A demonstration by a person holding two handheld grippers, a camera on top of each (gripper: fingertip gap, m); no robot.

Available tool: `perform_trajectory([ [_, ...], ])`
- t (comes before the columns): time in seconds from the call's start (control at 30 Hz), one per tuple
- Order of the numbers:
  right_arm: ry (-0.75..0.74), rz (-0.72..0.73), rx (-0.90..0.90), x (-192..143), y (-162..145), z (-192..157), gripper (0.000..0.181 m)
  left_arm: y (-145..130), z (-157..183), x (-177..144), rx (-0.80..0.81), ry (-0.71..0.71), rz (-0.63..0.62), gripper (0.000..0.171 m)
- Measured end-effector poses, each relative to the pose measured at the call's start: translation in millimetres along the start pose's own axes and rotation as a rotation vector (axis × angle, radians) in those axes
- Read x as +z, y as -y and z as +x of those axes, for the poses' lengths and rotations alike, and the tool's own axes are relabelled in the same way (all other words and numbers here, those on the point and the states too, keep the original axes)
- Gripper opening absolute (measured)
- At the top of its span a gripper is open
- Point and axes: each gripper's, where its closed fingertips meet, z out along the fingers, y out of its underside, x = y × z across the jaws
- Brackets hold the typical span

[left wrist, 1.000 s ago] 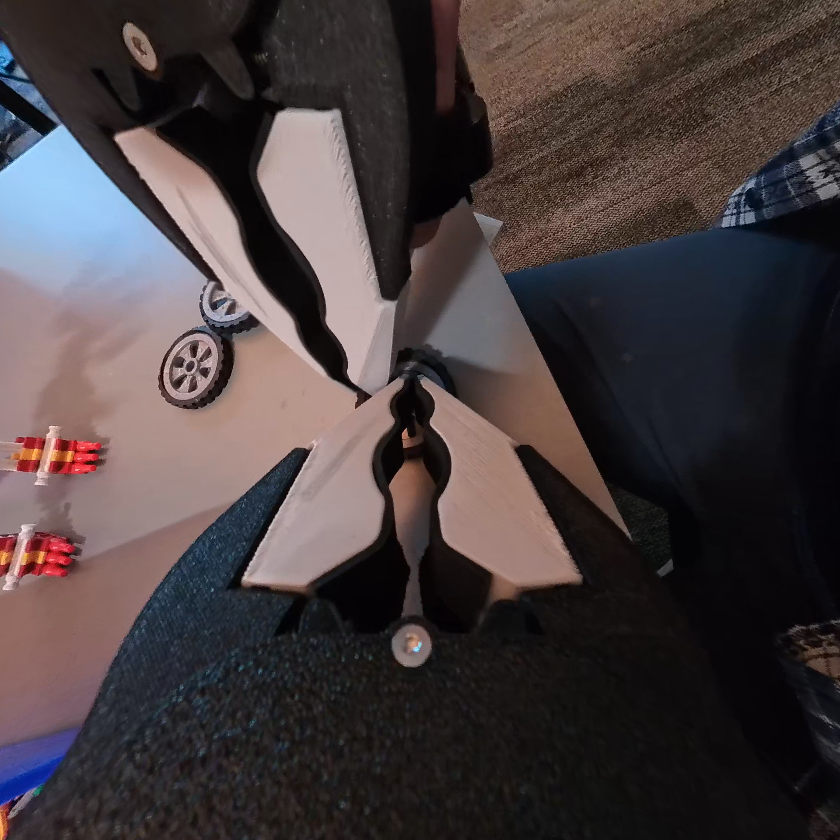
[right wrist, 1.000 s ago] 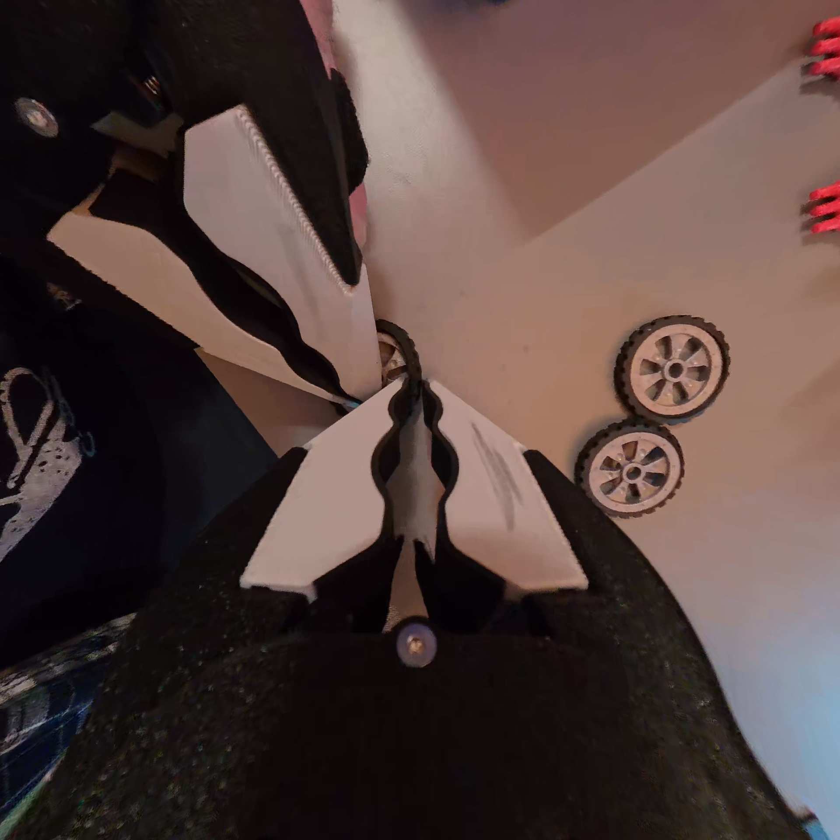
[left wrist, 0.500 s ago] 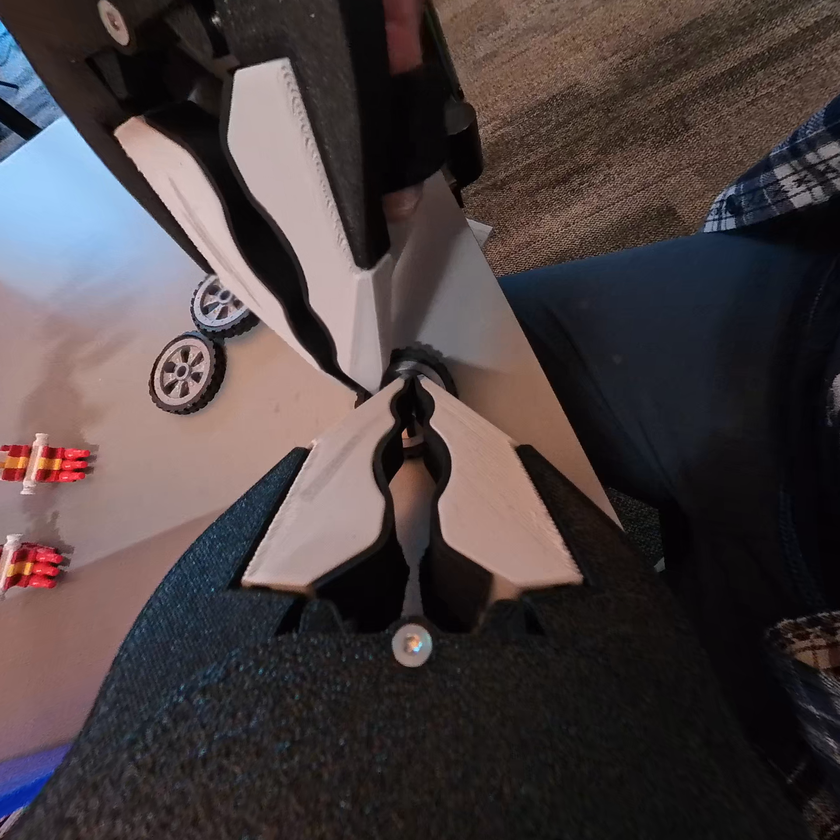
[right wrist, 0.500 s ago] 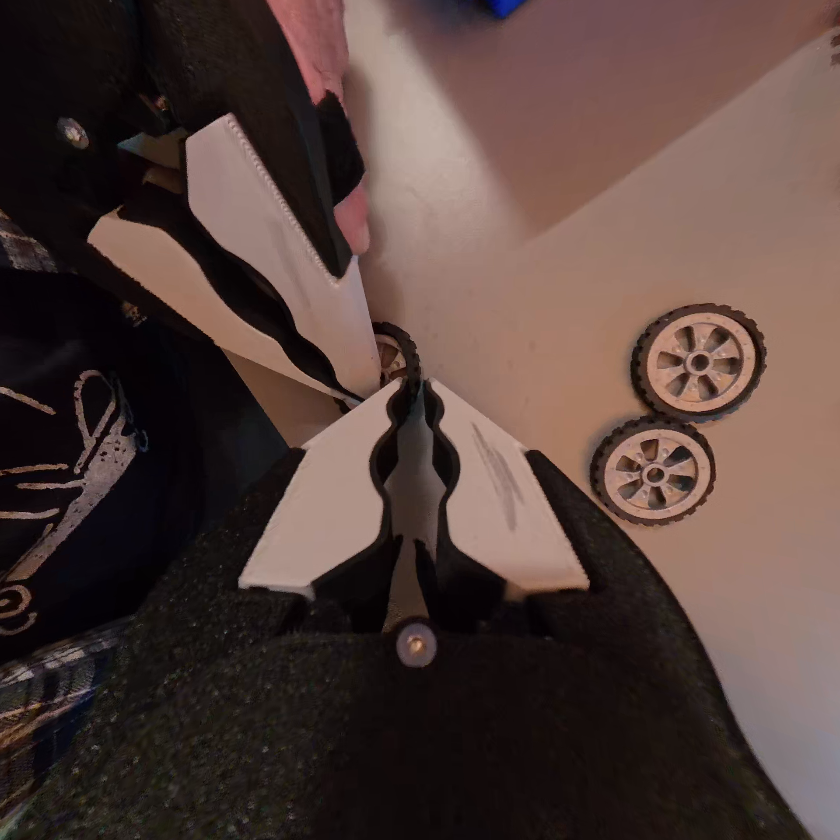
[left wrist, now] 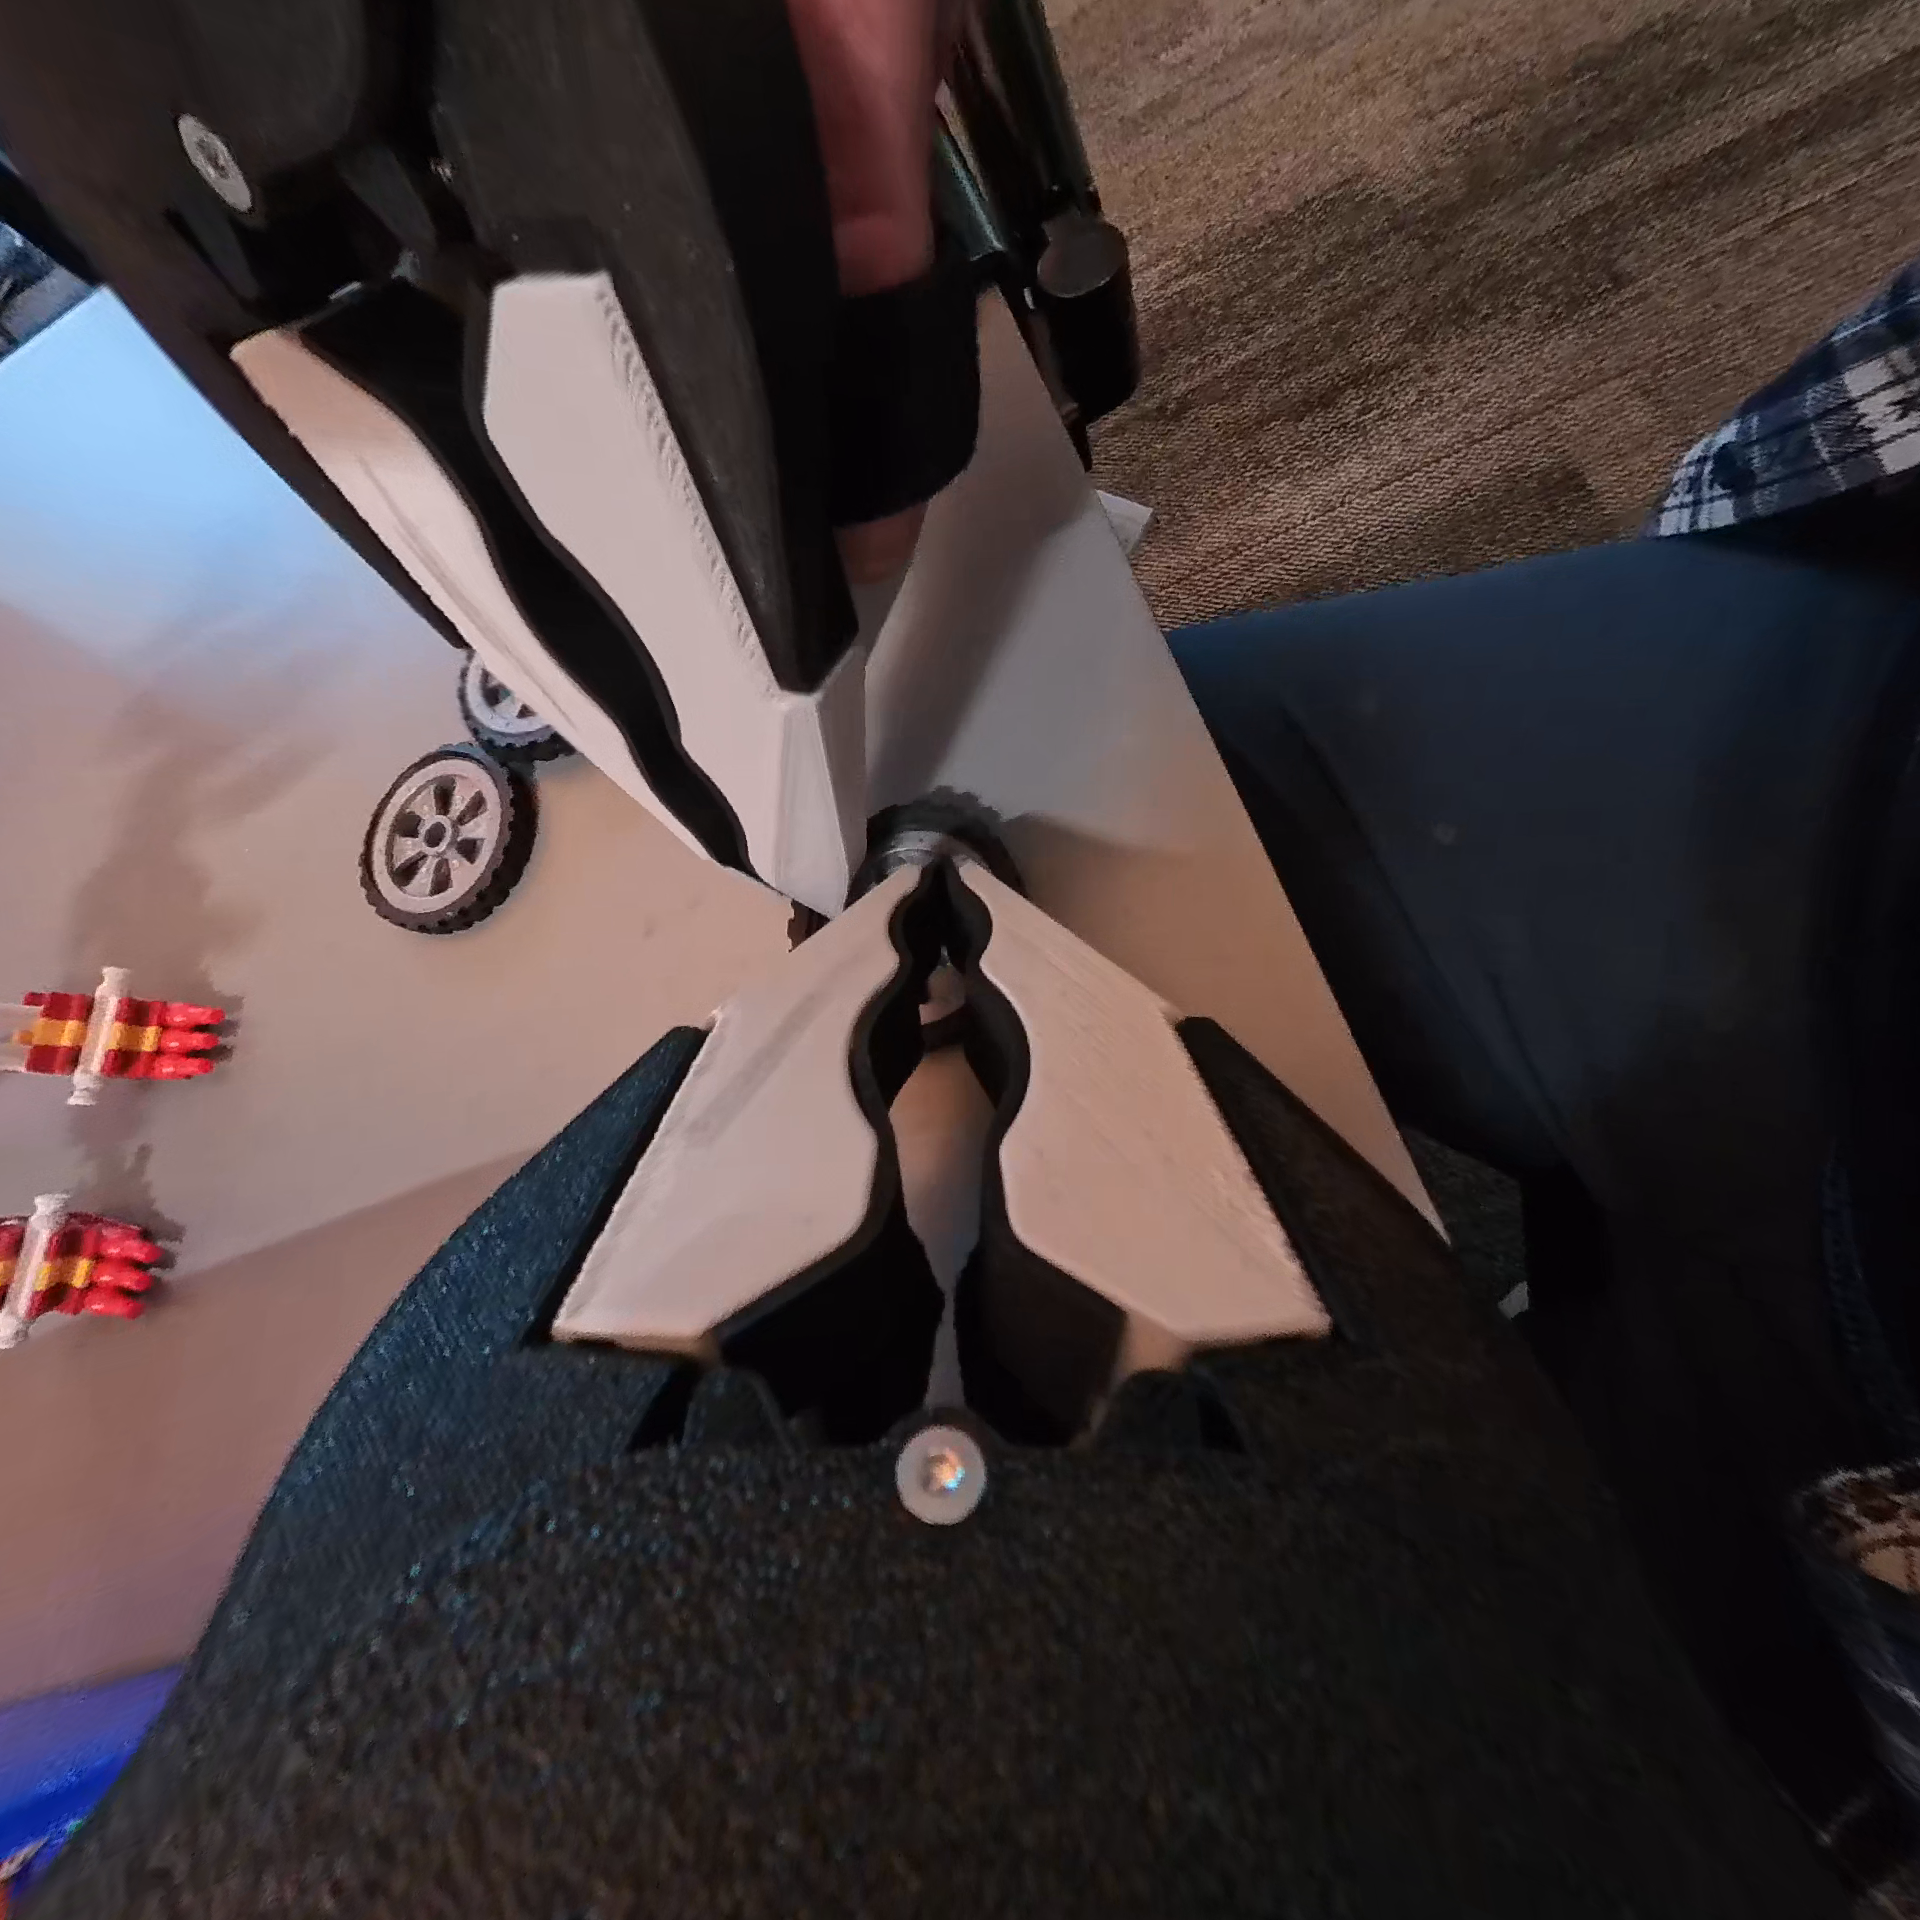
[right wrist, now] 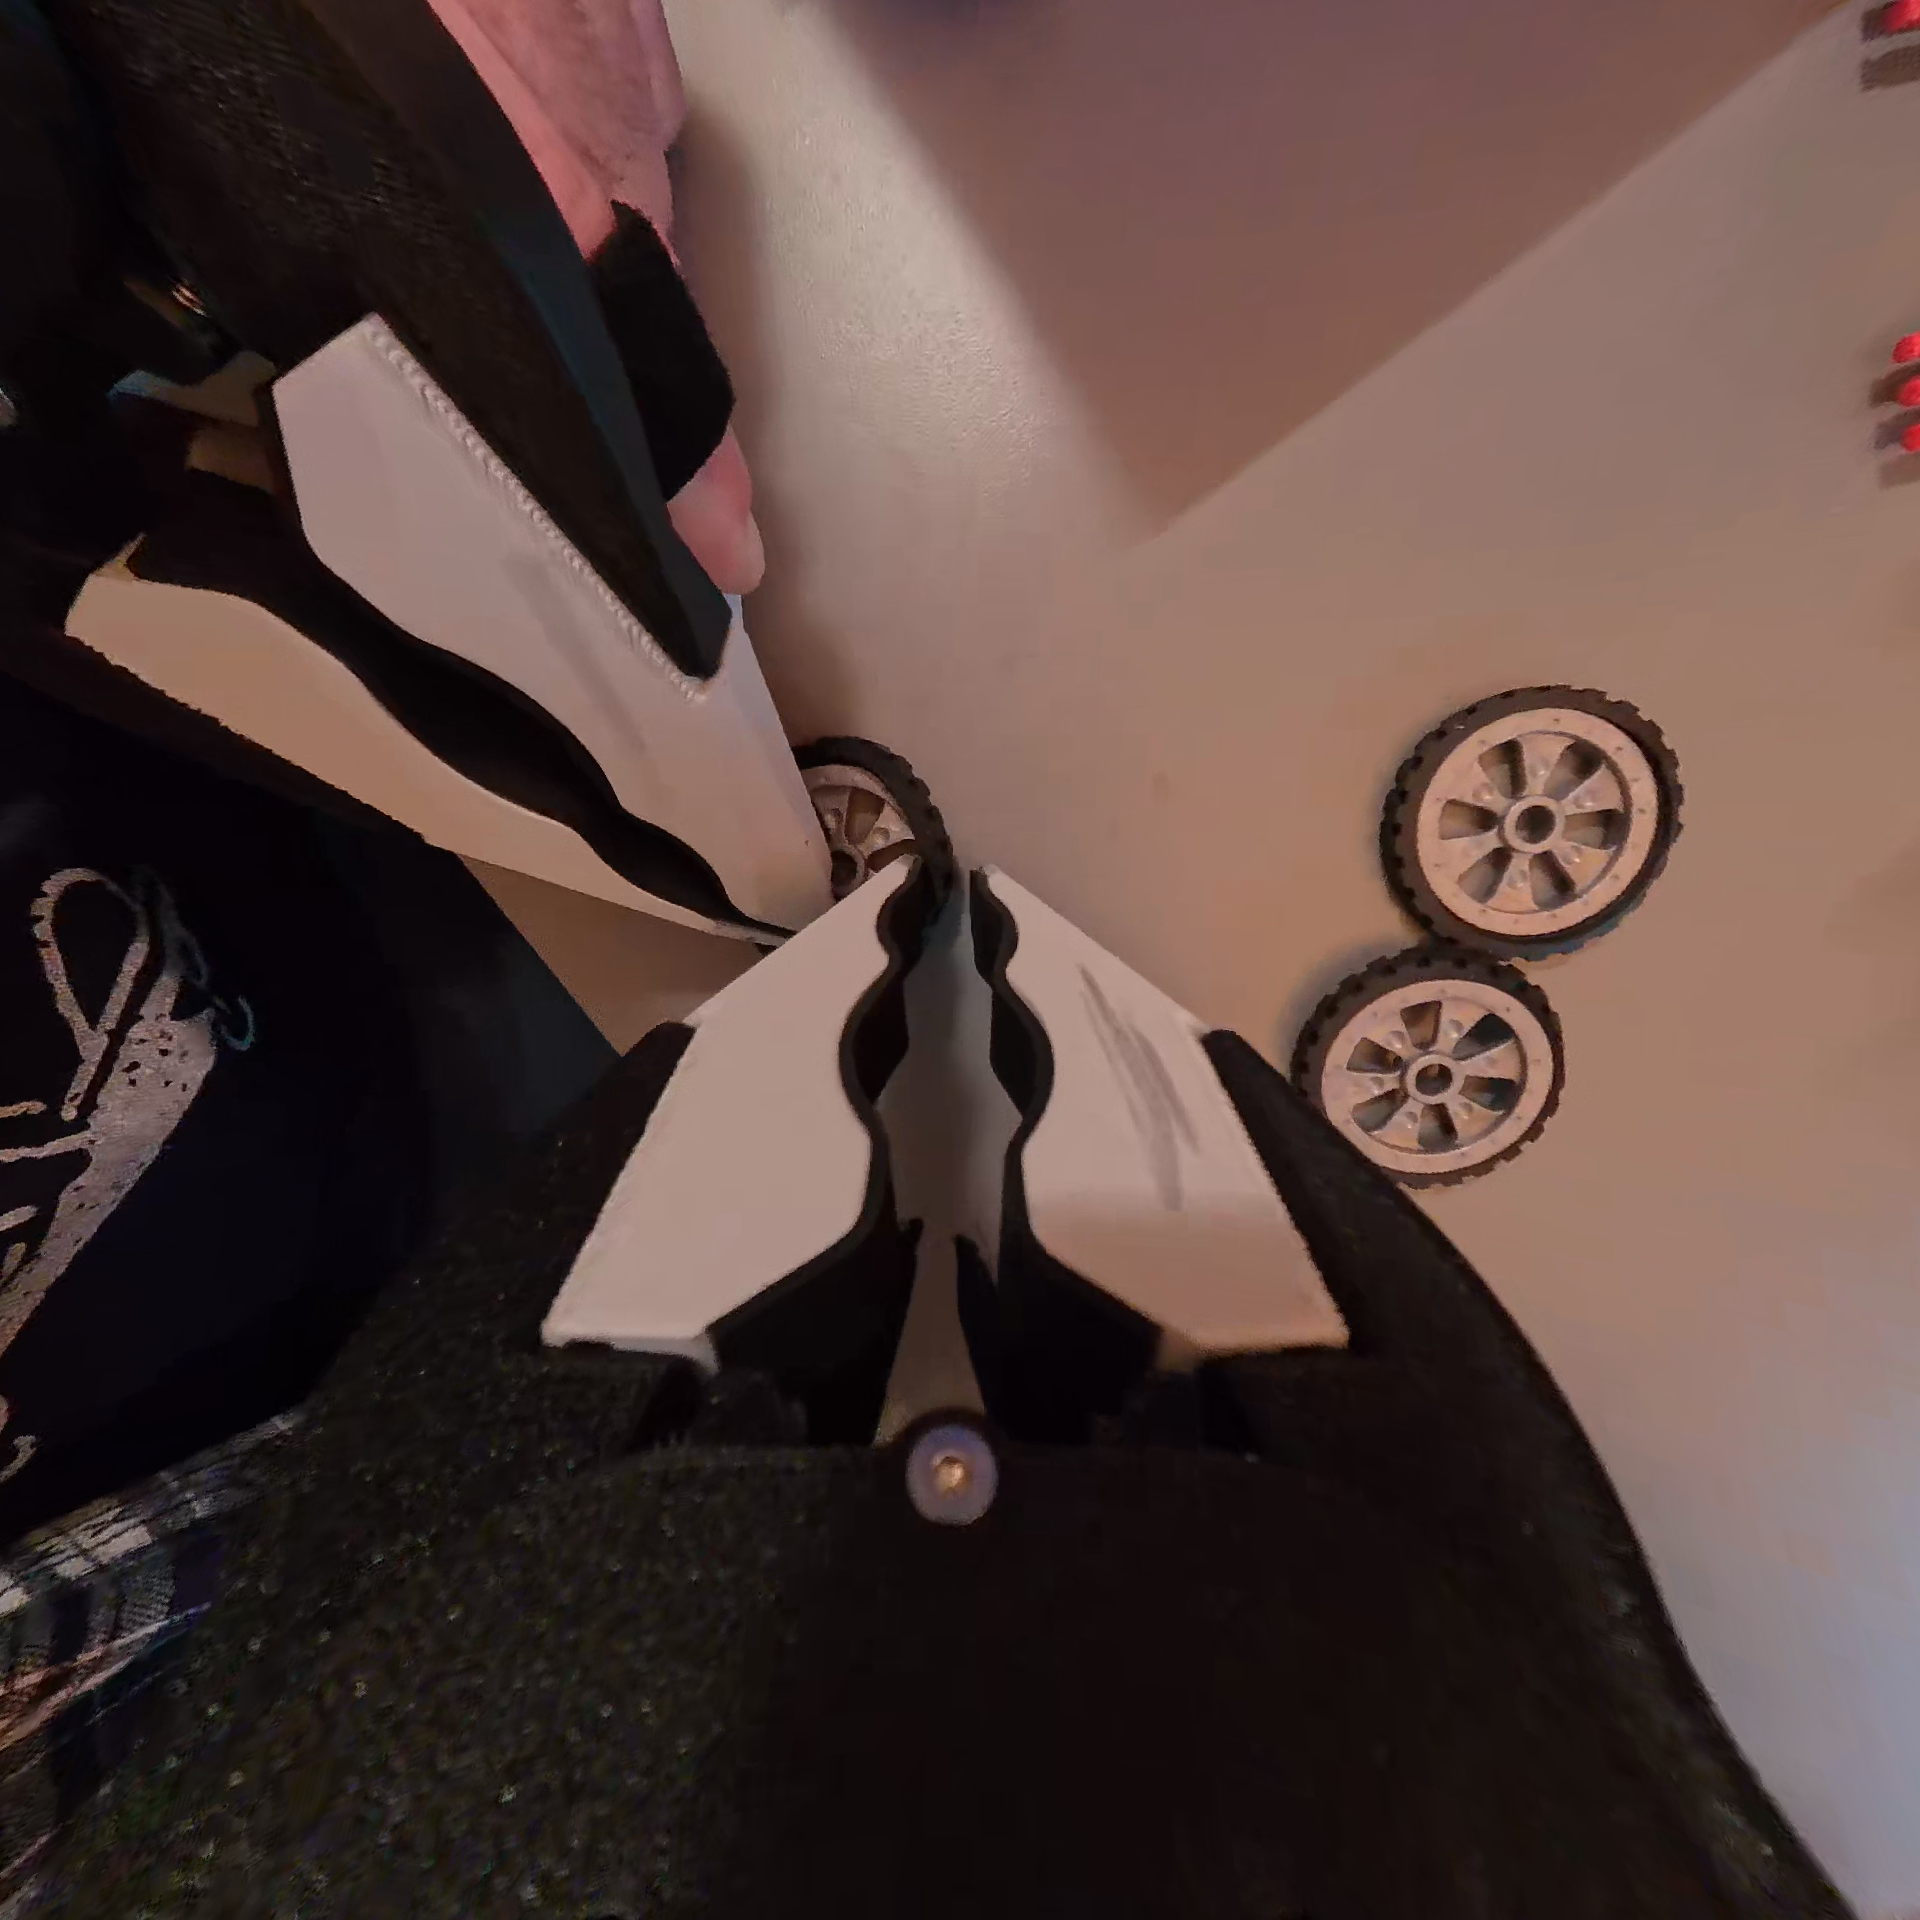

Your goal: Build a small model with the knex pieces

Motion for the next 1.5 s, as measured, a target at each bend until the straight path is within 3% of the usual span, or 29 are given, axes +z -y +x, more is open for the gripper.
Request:
perform_trajectory([
  [0.1,-0.015,-0.015,-0.013,0,2,0,0.005,0,-2,0,-0.01,0.005,-0.003,0.0],
  [0.43,0.069,0.178,0.101,-4,-2,-3,0.005,1,1,1,-0.011,-0.017,0.004,0.0],
  [0.77,0.076,0.207,0.082,-8,1,-6,0.007,2,3,1,-0.014,-0.031,0.009,0.0],
  [1.2,-0.011,0.147,0.093,-6,-2,9,0.014,2,1,3,-0.015,-0.008,0.005,0.0],
  [1.5,-0.049,0.023,0.011,-1,-1,10,0.002,2,-2,5,-0.032,0.002,-0.001,0.0],
])
